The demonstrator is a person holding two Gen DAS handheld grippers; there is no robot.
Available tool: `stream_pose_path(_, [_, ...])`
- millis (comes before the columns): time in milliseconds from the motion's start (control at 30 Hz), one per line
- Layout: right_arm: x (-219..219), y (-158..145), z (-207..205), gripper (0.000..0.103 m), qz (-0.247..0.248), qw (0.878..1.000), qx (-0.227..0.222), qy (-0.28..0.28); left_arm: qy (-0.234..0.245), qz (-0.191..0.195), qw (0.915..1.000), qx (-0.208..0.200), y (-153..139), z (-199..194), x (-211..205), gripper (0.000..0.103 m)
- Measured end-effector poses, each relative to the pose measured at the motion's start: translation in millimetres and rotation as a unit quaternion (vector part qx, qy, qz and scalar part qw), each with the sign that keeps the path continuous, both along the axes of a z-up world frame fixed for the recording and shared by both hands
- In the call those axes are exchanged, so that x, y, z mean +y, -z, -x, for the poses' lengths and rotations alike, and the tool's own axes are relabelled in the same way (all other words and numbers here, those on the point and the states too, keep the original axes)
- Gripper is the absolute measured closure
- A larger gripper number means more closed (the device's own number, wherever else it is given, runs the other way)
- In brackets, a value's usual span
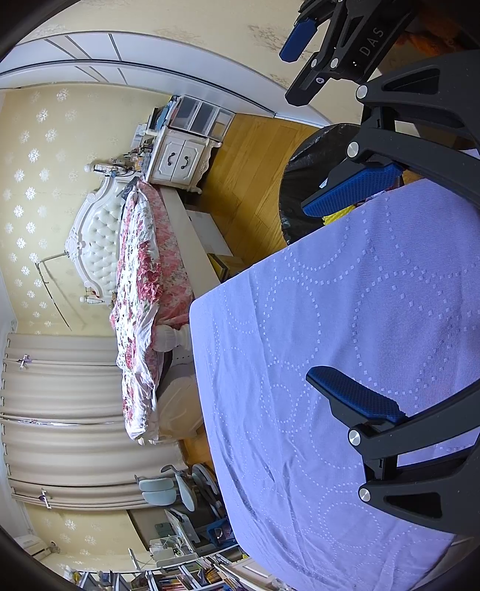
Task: Collect trash
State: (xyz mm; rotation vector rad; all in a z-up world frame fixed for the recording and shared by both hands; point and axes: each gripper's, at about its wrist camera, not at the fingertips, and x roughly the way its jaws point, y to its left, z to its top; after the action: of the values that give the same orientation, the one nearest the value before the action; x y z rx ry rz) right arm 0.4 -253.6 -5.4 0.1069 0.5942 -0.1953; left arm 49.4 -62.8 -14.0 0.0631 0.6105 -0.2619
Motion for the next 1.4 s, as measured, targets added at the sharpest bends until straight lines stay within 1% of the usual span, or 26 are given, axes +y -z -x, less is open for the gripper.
stream_pose_path(1133, [0.0, 0.9, -0.5, 0.025, 0.0, 1.0, 0.001, 0.0, 0.0, -0.003, 1.0, 0.0, 0.7, 1.1, 0.7, 0.02])
stream_pose_path(1333, [0.7, 0.3, -0.1, 0.025, 0.0, 1.0, 0.001, 0.0, -0.001, 0.003, 1.0, 0.003, 1.6, 2.0, 3.1, 0.02])
stream_pose_path(1400, [1.7, -0.4, 0.6, 0.025, 0.0, 1.0, 0.002, -0.001, 0.0, 0.007, 0.9999, 0.009, 2.9, 1.3, 4.0, 0.018])
